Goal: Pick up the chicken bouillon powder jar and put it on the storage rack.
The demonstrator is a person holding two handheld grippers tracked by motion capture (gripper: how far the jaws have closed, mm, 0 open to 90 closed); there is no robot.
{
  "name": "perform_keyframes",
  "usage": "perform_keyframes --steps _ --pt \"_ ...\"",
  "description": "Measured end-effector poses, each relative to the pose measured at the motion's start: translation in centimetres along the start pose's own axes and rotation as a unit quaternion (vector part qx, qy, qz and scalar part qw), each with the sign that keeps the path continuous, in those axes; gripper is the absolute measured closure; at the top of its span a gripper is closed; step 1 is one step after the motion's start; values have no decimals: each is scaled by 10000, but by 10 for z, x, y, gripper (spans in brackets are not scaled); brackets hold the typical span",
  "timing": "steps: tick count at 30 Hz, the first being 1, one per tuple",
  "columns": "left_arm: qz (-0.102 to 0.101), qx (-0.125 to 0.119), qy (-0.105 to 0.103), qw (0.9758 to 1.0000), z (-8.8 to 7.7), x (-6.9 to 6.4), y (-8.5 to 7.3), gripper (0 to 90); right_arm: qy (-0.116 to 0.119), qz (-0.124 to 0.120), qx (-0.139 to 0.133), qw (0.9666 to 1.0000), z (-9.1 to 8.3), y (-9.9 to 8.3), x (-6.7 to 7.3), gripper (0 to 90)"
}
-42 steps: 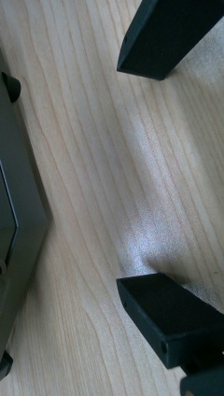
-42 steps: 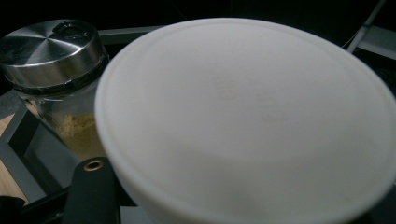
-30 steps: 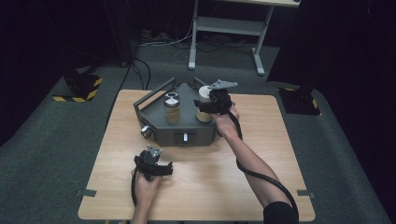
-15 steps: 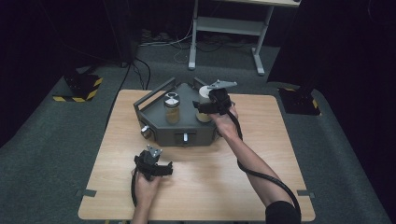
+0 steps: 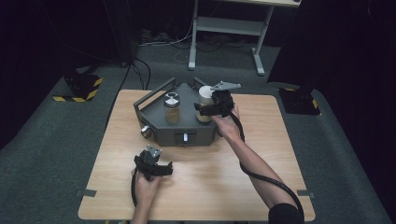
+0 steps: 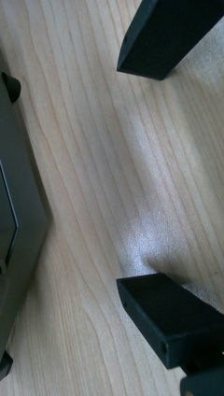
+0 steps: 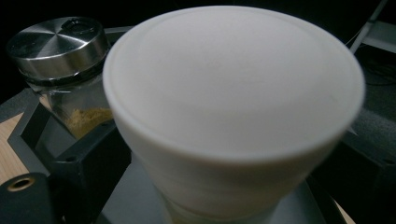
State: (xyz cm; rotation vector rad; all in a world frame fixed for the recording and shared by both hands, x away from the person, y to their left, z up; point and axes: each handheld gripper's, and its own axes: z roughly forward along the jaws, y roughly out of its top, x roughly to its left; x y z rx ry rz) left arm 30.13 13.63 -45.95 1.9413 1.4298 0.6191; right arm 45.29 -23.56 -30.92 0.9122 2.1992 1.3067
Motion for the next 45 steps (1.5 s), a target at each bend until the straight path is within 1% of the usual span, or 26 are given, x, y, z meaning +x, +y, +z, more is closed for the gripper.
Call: perform_keyframes --steps 7,11,15,25,31,36,45 --pt "9 10 -2 10000 0 0 0 4 57 -30 -53 10000 -10 -9 -5 79" --pt "12 12 -1 10000 0 0 0 4 61 -105 -63 9999 -18 -15 -6 79" --pt "11 11 0 10000 0 0 0 4 65 -102 -106 9999 -26 -19 -9 79" --pt "-1 6 -2 10000 0 0 0 5 22 5 -180 9998 -43 -39 -20 79" --pt "2 8 -1 10000 0 0 0 4 -9 29 -228 9997 -54 -50 -23 79" --pt "4 9 -1 10000 0 0 0 4 -52 34 -251 9997 -65 -64 -24 80" --pt "0 5 0 10000 0 0 0 5 -191 177 -170 9995 -80 -88 -29 85"
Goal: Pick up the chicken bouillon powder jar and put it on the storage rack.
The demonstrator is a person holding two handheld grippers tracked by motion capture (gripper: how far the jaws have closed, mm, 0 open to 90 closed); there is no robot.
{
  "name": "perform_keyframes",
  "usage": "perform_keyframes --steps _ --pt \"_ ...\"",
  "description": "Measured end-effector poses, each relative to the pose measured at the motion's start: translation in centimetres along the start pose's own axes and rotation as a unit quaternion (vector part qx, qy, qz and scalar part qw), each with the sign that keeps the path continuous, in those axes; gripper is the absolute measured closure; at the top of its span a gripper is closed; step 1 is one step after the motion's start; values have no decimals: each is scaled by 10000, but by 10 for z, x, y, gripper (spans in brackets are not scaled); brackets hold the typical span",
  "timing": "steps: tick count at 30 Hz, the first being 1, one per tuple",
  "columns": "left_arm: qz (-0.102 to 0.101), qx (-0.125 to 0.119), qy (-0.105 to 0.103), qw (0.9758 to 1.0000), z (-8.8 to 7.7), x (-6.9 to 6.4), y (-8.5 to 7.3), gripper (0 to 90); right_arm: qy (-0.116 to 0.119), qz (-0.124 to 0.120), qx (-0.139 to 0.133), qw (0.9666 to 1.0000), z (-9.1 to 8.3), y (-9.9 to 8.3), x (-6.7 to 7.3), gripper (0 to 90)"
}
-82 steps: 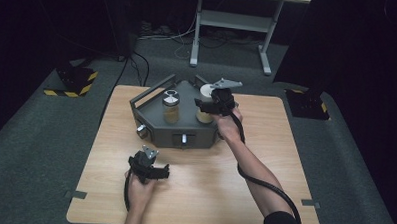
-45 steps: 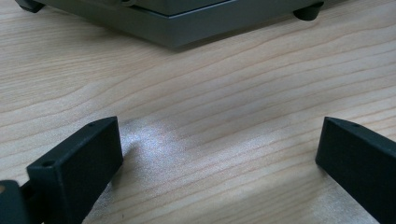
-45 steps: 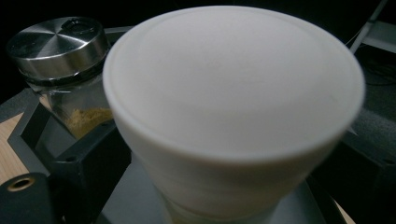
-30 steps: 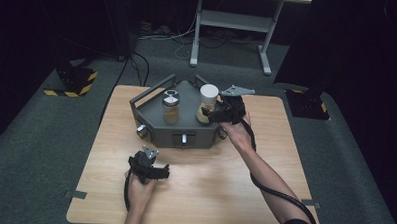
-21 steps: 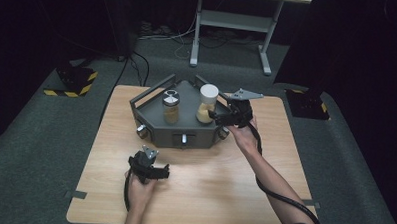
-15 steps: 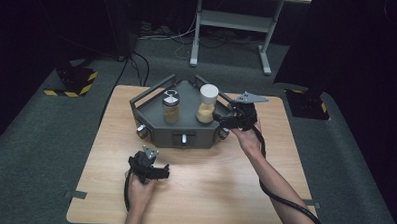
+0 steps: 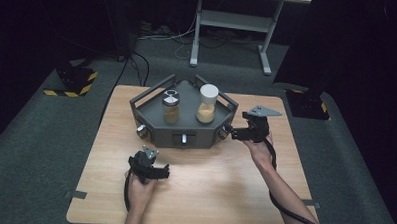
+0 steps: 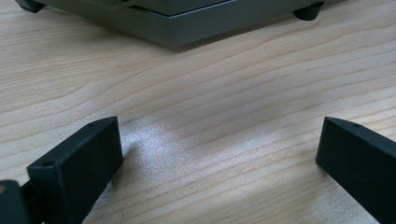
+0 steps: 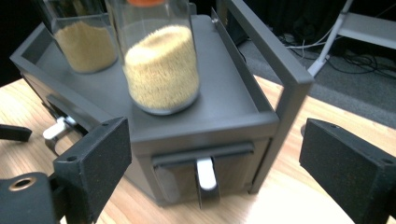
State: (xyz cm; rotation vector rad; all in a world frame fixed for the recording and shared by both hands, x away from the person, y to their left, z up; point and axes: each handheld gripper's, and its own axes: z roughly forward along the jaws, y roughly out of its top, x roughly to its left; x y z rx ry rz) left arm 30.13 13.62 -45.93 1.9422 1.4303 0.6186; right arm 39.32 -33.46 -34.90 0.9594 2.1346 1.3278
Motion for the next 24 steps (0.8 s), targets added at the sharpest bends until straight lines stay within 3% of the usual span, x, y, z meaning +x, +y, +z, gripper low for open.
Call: perform_keyframes --steps 11,24 --pt "-3 0 1 10000 0 0 0 4 -115 104 45 9999 -12 -21 -3 71" --pt "-2 1 1 10000 0 0 0 4 -121 203 172 9996 -14 -41 -6 59"
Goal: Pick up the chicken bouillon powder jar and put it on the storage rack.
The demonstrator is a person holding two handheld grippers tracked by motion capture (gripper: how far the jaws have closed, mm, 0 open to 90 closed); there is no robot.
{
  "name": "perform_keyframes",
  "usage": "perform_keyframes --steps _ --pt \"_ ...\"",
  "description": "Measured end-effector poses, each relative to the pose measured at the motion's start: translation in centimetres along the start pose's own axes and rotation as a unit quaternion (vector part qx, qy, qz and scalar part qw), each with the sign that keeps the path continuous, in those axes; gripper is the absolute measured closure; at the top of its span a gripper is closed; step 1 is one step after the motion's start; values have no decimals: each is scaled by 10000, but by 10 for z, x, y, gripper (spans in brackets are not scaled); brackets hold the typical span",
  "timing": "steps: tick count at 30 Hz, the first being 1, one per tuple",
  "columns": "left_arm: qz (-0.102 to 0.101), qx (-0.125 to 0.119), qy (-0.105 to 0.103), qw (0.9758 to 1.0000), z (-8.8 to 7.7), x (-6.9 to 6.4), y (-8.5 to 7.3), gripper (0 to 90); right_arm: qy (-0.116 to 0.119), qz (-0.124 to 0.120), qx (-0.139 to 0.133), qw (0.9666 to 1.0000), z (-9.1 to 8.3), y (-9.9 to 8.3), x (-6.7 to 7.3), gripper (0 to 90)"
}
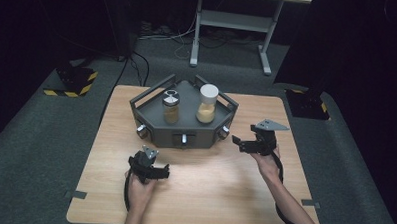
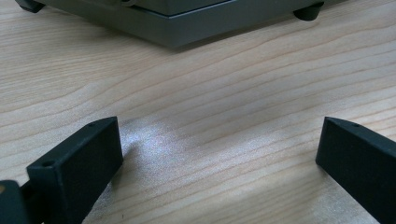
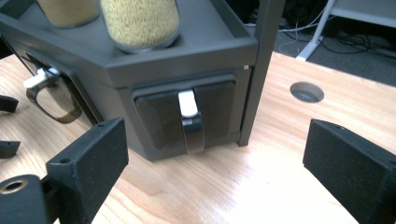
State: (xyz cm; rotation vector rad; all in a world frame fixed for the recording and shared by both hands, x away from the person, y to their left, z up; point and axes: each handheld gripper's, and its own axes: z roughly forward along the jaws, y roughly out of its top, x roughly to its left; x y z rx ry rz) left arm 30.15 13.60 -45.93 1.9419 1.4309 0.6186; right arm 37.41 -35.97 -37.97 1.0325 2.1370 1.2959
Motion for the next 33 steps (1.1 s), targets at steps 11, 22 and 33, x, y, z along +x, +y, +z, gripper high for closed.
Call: perform_keyframes --steps 11,22,33 --pt "1 1 -1 10000 0 0 0 4 -123 231 121 9996 3 -28 -2 46" --pt "1 2 0 10000 0 0 0 4 -226 438 252 9985 8 -51 -2 45" --pt "3 3 -1 10000 0 0 0 4 -222 535 443 9973 16 -69 1 40"
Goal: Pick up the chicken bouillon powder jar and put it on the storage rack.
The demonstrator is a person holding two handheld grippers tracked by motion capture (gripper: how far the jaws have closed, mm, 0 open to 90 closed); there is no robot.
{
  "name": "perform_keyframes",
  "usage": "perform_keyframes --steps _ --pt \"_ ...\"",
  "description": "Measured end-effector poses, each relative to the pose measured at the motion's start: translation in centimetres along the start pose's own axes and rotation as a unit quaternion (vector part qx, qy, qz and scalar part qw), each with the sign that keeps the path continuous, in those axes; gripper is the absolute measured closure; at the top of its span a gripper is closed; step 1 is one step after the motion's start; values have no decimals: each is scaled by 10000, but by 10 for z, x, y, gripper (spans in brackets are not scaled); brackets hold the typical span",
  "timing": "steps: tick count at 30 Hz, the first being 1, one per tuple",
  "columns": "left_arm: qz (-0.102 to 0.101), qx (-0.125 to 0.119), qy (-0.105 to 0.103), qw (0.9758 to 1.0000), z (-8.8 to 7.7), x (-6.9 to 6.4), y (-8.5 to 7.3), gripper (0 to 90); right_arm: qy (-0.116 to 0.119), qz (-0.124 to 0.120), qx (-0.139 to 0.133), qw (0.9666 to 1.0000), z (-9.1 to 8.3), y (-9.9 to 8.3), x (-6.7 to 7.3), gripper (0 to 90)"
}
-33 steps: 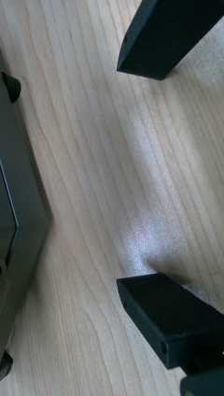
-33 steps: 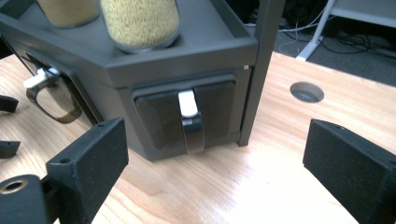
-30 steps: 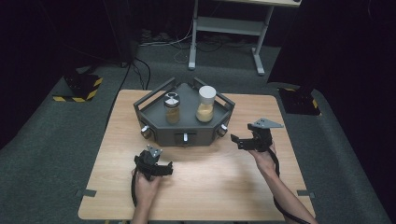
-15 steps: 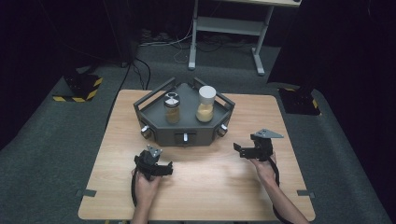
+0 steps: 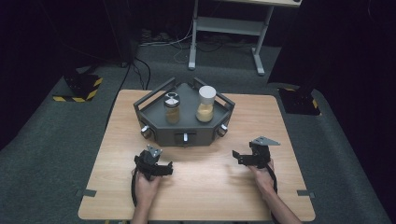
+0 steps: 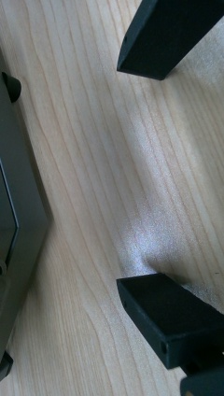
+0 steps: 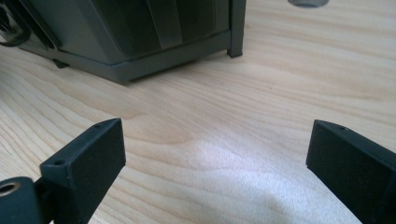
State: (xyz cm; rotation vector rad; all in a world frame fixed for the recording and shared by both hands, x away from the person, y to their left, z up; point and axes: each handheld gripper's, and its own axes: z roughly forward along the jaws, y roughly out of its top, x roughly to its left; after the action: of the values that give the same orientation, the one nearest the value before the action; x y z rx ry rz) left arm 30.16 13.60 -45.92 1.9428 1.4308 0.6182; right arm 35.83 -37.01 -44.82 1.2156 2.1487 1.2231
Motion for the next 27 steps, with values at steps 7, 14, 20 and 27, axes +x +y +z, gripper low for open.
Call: perform_keyframes --steps 7,14,20,27 --pt "-2 -1 0 10000 0 0 0 4 -24 11 102 9999 5 -4 2 39" --pt "0 0 -1 10000 0 0 0 4 -50 -1 224 9997 11 -7 4 39" --pt "0 -1 -6 10000 0 0 0 4 -70 10 306 9995 13 -6 5 39" --pt "4 -2 -7 10000 0 0 0 4 -113 13 450 9989 17 -1 6 39"
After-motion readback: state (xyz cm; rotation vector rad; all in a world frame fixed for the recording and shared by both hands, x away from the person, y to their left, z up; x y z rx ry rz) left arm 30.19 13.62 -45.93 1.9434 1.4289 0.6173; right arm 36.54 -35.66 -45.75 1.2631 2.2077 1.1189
